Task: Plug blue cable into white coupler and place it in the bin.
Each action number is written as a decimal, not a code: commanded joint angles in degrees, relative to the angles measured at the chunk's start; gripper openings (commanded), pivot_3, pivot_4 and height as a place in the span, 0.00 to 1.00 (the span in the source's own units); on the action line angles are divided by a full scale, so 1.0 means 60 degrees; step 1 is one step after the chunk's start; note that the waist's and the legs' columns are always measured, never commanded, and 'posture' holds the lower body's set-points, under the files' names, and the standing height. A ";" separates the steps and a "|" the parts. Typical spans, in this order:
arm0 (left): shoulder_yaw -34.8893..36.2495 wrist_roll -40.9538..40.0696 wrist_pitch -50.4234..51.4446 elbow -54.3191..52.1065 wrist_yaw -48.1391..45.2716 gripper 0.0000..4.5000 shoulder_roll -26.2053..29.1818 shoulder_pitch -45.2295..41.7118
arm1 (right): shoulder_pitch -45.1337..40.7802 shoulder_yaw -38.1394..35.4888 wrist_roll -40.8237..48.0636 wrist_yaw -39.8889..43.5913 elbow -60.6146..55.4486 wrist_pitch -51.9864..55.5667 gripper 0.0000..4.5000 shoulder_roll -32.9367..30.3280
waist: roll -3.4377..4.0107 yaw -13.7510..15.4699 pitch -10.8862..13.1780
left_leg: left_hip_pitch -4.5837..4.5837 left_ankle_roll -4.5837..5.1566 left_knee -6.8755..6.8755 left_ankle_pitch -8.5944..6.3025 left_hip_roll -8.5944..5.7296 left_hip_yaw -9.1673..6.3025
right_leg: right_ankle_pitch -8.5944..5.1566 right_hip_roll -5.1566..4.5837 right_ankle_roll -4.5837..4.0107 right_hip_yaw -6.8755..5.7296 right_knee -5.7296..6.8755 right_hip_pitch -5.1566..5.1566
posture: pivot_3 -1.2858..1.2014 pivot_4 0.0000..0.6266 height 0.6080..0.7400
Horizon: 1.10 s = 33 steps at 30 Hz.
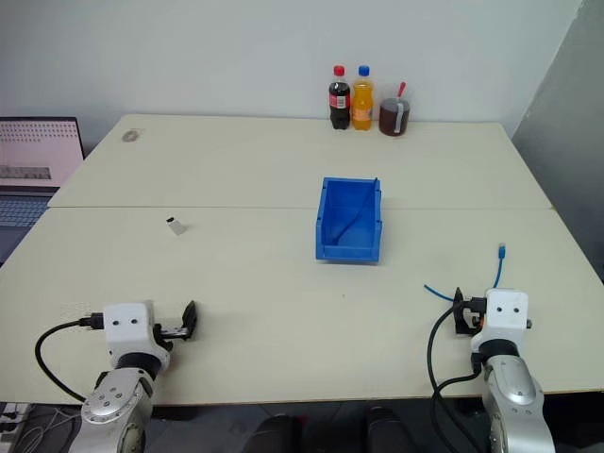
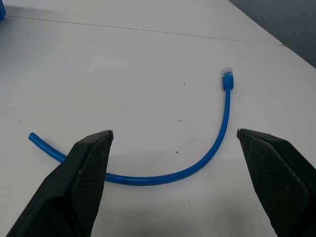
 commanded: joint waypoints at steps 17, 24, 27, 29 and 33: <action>0.0075 -0.0030 0.0107 -0.0153 0.0244 1.00 -0.0162 -0.0206 | -0.0360 -0.0268 -0.0030 -0.0217 0.0144 -0.0030 0.95 -0.0036 | -0.0006 0.0020 0.0003 | -0.0003 0.0000 0.0002 0.0000 -0.0006 0.0002 | 0.0002 0.0000 0.0005 -0.0001 -0.0001 0.0001 | 0.52 0.24 1.00; -0.0106 0.0093 0.0009 -0.0060 -0.0132 1.00 0.0211 -0.0337 | -0.0593 -0.0338 -0.0152 -0.0272 0.0370 0.0008 0.95 -0.0259 | -0.0007 0.0024 0.0003 | -0.0005 0.0000 0.0002 0.0000 -0.0010 0.0003 | 0.0005 0.0017 0.0015 -0.0001 -0.0002 0.0001 | 0.52 0.24 1.00; -0.0333 -0.0060 -0.0076 0.0042 -0.0996 1.00 0.0919 -0.0746 | -0.1149 -0.0506 -0.0308 -0.0382 0.0840 0.0233 0.95 -0.0632 | -0.0006 0.0025 0.0004 | -0.0004 0.0000 0.0002 0.0000 -0.0012 0.0001 | 0.0003 0.0027 0.0010 -0.0001 -0.0001 0.0001 | 0.52 0.24 1.00; -0.0550 -0.0308 0.0028 0.0135 -0.1709 1.00 0.1451 -0.1394 | -0.1687 -0.0641 -0.0362 -0.0380 0.1426 0.0308 0.95 -0.0981 | -0.0007 0.0026 0.0005 | -0.0003 0.0000 0.0009 0.0001 -0.0012 0.0002 | 0.0005 0.0028 0.0012 -0.0003 0.0004 0.0001 | 0.52 0.24 1.00; -0.1245 -0.0916 0.0396 0.0416 -0.3215 1.00 0.2259 -0.3154 | -0.2754 -0.0689 -0.0484 -0.0217 0.2892 0.0228 0.95 -0.1659 | -0.0017 0.0053 0.0010 | -0.0001 0.0000 0.0024 0.0005 -0.0027 0.0012 | 0.0020 0.0034 0.0031 -0.0020 0.0005 0.0006 | 0.52 0.24 1.00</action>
